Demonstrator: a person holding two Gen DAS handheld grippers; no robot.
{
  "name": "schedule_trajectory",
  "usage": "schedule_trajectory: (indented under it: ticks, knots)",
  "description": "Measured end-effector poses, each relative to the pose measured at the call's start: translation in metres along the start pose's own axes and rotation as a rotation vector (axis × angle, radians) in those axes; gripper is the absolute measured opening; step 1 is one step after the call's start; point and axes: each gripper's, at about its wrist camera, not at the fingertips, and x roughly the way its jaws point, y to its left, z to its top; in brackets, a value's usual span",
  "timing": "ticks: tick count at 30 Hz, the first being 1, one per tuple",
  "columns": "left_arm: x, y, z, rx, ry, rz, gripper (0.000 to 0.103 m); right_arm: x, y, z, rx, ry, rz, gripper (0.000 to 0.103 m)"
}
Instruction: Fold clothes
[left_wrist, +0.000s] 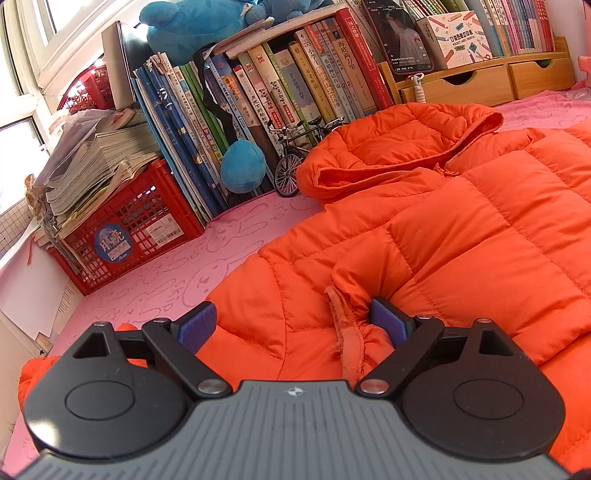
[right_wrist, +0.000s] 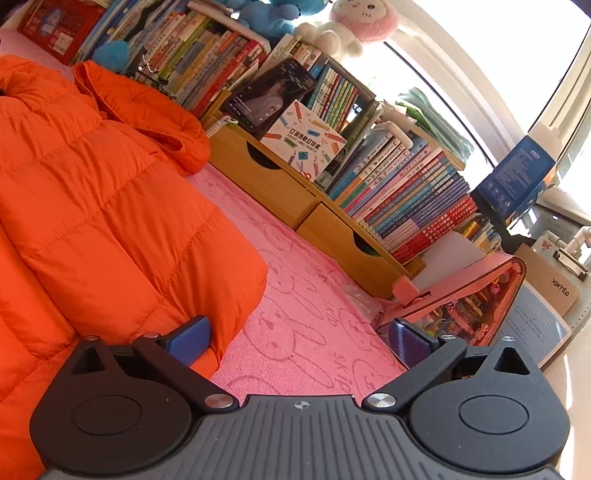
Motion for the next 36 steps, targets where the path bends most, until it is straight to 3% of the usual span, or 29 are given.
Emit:
schedule_trajectory:
  ticks: [2,7,11,13,16,20,25,31,36]
  knots:
    - [0.000,0.000,0.000,-0.006,0.000,-0.003,0.092,-0.010,0.005,0.015,0.005,-0.056,-0.006,0.103]
    - [0.001,0.011,0.002,-0.078,0.013,-0.027,0.095,-0.030,0.044,0.078,0.036,-0.229,0.090,0.103]
    - [-0.017,0.043,0.002,-0.236,0.008,-0.055,0.095,-0.038,0.093,0.127,-0.025,-0.356,0.163,0.103]
    - [-0.037,0.070,-0.002,-0.334,-0.040,-0.095,0.095,-0.042,0.121,0.147,-0.078,-0.401,0.198,0.103]
    - [-0.067,0.106,-0.012,-0.454,-0.125,-0.072,0.098,-0.048,0.155,0.168,-0.126,-0.435,0.257,0.103]
    - [-0.077,0.158,-0.038,-0.573,-0.116,-0.024,0.101,-0.050,0.187,0.175,-0.193,-0.430,0.269,0.103]
    - [-0.059,0.215,-0.082,-0.734,0.011,0.139,0.101,-0.034,0.205,0.167,-0.209,-0.392,0.237,0.103]
    - [-0.038,0.280,-0.135,-1.100,0.114,0.165,0.101,-0.033,0.206,0.161,-0.188,-0.391,0.223,0.103]
    - [-0.018,0.305,-0.156,-1.212,0.124,0.258,0.100,-0.039,0.211,0.157,-0.208,-0.431,0.178,0.103]
